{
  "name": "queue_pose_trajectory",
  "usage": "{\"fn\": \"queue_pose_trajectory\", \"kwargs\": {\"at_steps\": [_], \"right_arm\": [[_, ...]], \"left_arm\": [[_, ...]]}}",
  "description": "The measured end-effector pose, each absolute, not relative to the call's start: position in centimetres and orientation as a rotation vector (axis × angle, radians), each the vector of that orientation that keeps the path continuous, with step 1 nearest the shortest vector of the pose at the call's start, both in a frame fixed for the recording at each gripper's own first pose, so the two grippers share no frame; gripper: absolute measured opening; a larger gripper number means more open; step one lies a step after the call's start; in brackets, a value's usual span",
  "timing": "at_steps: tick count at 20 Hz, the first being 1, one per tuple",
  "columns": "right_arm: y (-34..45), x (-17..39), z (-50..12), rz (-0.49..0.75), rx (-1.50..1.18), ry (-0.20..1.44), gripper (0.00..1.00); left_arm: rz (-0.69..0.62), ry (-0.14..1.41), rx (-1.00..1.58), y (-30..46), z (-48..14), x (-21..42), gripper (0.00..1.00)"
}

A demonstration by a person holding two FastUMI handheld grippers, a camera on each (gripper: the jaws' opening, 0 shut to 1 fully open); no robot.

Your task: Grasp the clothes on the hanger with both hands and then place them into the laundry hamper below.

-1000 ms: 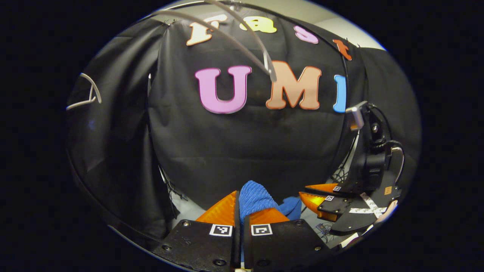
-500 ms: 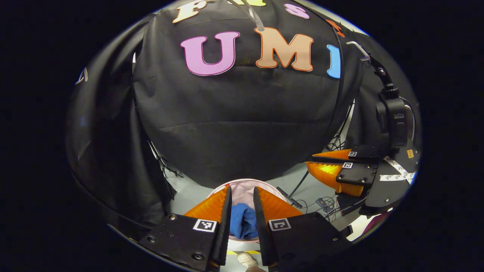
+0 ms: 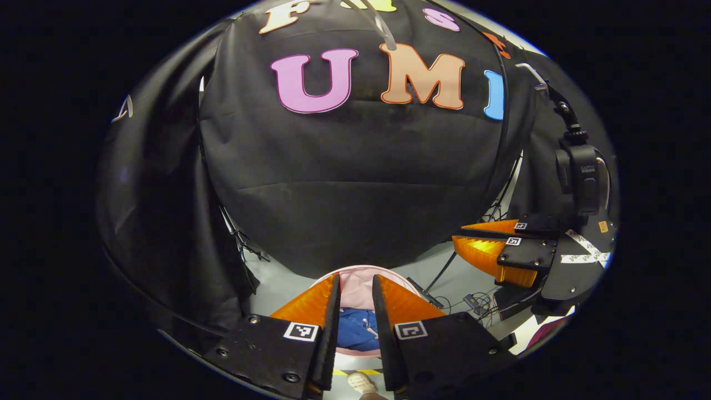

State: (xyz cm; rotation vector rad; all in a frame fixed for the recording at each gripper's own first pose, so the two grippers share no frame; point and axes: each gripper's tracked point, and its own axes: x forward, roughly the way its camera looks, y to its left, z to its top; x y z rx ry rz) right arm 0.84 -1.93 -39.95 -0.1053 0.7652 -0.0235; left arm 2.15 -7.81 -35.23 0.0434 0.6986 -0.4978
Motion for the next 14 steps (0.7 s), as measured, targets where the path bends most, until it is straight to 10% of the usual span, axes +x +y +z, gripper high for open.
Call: {"fn": "queue_pose_trajectory", "kwargs": {"at_steps": [14], "right_arm": [[-1.3, 0.6, -37.6, -0.013, -0.106, 0.725, 0.13]], "left_arm": [[-0.456, 0.678, 0.026, -6.9, -35.5, 2.6, 0.36]]}}
